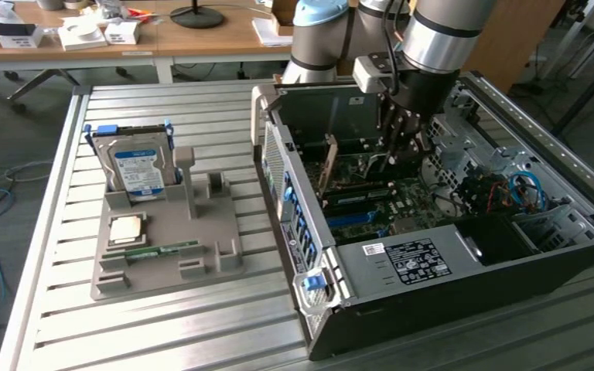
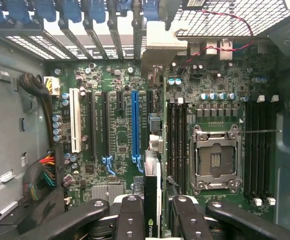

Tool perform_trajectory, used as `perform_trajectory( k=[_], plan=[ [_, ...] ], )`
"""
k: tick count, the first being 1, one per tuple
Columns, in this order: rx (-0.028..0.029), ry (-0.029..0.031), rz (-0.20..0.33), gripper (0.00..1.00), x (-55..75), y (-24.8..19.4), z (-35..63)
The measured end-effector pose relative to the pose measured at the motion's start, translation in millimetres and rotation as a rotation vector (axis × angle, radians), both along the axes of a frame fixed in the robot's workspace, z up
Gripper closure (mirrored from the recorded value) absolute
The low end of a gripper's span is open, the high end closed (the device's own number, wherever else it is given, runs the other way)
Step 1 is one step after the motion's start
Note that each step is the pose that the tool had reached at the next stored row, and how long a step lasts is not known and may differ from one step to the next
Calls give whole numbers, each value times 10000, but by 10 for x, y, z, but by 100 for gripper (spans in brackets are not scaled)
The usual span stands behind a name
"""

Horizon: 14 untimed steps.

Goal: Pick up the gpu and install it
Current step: 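Insert the gpu into the slot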

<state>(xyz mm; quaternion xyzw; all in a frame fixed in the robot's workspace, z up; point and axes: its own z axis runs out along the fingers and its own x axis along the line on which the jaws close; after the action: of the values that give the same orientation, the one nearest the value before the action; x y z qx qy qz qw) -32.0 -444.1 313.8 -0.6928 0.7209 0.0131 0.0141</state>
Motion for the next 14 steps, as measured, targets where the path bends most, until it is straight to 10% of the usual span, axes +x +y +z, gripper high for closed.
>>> perform_trajectory(
  k=[14],
  plan=[
    [-1,-47,0,73,-12,0,-3]
  ],
)
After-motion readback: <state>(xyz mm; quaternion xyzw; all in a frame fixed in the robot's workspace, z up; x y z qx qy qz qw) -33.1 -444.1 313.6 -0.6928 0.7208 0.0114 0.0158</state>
